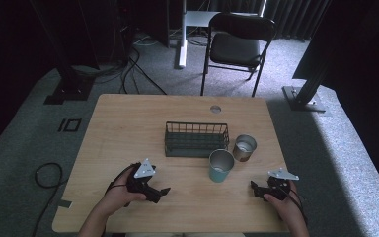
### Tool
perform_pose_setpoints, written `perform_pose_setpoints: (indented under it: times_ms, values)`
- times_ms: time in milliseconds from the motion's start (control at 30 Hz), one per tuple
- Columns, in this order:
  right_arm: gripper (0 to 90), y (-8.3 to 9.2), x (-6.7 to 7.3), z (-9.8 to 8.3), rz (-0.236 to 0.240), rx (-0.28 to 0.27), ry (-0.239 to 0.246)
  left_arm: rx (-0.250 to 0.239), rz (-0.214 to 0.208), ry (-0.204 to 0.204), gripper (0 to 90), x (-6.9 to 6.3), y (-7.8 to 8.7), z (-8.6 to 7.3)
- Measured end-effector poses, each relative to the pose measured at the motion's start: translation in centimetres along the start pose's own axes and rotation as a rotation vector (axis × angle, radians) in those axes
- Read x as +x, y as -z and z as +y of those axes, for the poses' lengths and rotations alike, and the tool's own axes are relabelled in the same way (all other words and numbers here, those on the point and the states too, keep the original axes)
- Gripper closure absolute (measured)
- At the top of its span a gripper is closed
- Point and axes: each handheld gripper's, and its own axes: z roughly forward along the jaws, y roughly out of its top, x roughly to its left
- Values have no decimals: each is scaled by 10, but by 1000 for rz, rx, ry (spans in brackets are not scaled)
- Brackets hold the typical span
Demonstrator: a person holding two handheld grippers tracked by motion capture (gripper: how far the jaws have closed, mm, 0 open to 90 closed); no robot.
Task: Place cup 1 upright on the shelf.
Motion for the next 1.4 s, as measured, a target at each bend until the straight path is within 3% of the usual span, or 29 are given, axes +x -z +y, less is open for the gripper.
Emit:
perform_pose_setpoints:
  times_ms: [433, 633, 900, 1233, 1400]
  values:
    - [113, 0, 0, 0, 0, 0, -1, -26, -64, -43, 10, -15, -23, 22]
    - [113, 0, 0, 0, 0, 0, -1, -80, -65, -45, 10, -18, -30, 29]
    - [113, 0, 0, 0, 0, 0, -1, -83, -88, -56, 10, -22, -41, 40]
    - [113, 0, 0, 0, 0, 0, -1, -127, -138, -56, 10, -28, -56, 57]
    - [113, 0, 0, 0, 0, 0, -1, -120, -153, -76, 10, -30, -61, 62]
